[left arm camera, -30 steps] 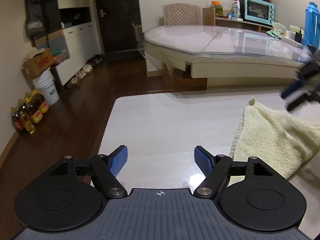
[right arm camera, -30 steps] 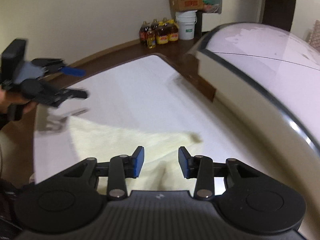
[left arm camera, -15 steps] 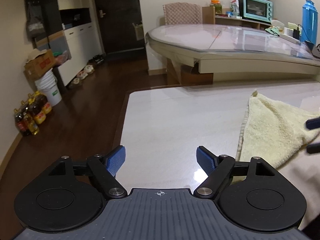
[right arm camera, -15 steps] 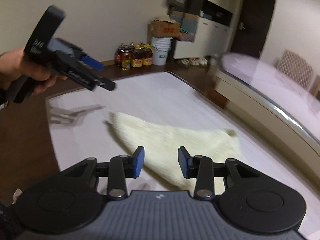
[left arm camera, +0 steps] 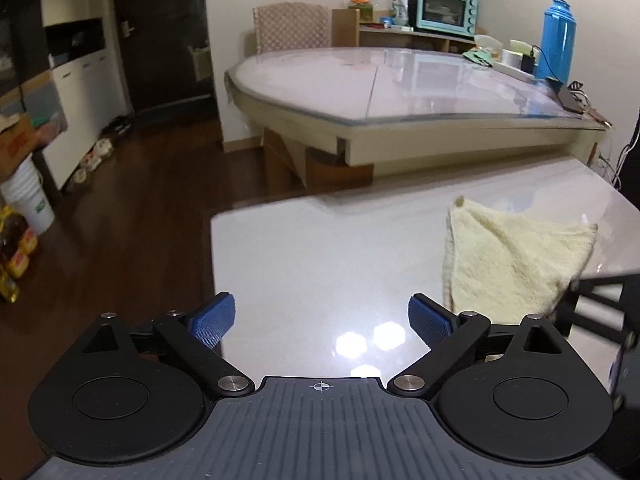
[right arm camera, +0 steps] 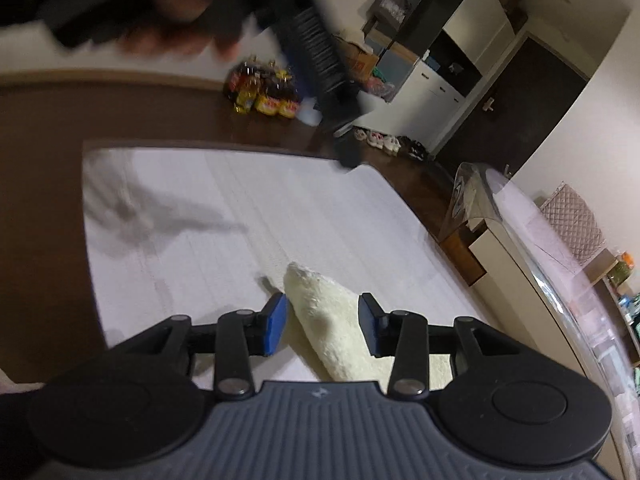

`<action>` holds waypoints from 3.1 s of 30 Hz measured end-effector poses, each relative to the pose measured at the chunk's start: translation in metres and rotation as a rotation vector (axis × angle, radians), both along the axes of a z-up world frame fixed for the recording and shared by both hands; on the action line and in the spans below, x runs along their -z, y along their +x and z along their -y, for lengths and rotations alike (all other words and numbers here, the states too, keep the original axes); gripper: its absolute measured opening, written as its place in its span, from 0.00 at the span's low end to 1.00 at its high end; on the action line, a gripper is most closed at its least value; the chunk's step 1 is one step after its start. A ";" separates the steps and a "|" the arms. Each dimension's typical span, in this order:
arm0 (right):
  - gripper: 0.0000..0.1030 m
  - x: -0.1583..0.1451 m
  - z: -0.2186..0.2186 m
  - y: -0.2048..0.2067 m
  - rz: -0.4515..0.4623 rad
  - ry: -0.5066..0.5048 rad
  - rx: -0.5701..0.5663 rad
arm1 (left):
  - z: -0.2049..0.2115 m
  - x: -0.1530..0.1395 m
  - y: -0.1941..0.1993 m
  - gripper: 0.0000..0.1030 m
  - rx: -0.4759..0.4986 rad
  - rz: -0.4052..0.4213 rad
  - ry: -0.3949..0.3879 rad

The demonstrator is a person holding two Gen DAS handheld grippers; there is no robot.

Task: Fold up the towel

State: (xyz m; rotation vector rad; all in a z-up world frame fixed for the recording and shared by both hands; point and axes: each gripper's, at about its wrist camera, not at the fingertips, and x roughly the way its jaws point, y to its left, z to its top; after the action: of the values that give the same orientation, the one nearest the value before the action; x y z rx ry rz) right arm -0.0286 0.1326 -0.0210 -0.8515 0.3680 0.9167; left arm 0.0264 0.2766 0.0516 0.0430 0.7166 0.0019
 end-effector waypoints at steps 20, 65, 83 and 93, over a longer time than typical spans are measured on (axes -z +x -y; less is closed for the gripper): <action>0.16 0.031 -0.030 -0.021 0.219 -0.197 -0.097 | -0.002 0.008 -0.006 0.97 0.028 0.006 -0.021; 0.07 -0.065 0.132 -0.057 -0.315 0.306 -0.397 | 0.083 0.073 0.108 0.98 0.386 -0.195 0.197; 0.07 -0.097 0.225 0.038 -0.529 0.658 -0.273 | 0.062 0.071 0.092 0.98 0.294 -0.285 0.099; 0.07 -0.071 0.272 0.138 -0.689 0.832 -0.065 | 0.059 0.039 0.095 0.97 0.237 -0.164 0.024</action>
State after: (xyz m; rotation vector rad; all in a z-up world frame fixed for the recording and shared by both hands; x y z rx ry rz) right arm 0.1091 -0.1390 0.0500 0.2384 0.4910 1.2754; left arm 0.1209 0.2176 0.0122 0.1520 0.8714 -0.2224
